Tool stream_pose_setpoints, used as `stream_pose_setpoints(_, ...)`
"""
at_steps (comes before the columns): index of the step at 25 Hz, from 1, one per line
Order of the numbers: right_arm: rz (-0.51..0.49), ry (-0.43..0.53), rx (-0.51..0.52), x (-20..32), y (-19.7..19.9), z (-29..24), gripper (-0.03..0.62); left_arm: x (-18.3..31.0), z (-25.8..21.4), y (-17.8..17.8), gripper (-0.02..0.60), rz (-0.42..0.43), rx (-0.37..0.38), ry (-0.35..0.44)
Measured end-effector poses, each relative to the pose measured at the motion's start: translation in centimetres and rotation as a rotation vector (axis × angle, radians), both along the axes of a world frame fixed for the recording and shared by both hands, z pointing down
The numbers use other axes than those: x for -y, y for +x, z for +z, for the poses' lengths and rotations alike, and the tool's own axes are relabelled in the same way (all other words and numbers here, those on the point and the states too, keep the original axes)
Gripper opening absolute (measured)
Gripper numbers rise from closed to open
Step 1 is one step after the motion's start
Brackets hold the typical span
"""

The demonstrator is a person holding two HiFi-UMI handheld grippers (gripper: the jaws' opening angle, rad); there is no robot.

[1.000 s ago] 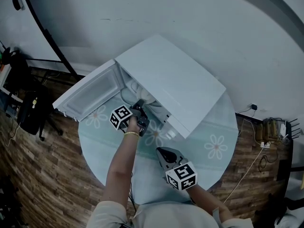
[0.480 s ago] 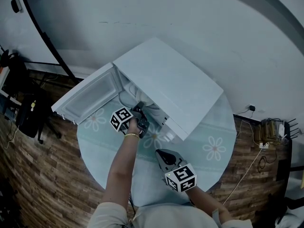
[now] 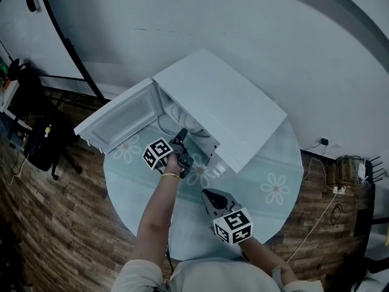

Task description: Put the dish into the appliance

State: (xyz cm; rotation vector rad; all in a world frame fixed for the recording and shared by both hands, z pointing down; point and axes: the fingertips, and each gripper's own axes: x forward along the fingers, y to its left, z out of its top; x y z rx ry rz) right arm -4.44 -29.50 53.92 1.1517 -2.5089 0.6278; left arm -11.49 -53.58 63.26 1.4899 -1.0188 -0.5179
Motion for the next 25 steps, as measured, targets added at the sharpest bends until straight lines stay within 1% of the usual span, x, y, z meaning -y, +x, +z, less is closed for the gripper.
stream_pose_setpoints(4, 0.003, 0.015, -0.001, -0.9, 0.1, -0.5, 0.005, -2.3, -1.8, -0.2, 0.163, 0.014, -0.013, 0.022)
stream_pose_setpoints(8, 0.020, 0.027, -0.003, -1.5, 0.7, -0.8, 0.005, -5.0, -4.3, -0.5, 0.159, 0.034, 0.032, 0.072)
stream_pose_setpoints(11, 0.032, 0.035, -0.009, -2.4, 1.1, -1.1, 0.005, -7.6, -6.1, -0.7, 0.118, 0.054, 0.055, 0.112)
stream_pose_setpoints(15, 0.040, 0.043, -0.015, -3.6, 1.6, -1.4, 0.005, -11.6, -7.9, -1.2, 0.028, 0.069, 0.118, 0.143)
stream_pose_setpoints(21, 0.040, 0.062, -0.018, -5.7, 1.6, -2.1, 0.005, -18.8, -10.0, -1.4, 0.012, 0.096, 0.191, 0.193)
stream_pose_setpoints(25, 0.036, 0.072, -0.015, -7.5, 1.3, -2.4, 0.005, -23.4, -11.0, -1.7, 0.012, 0.121, 0.271, 0.222)
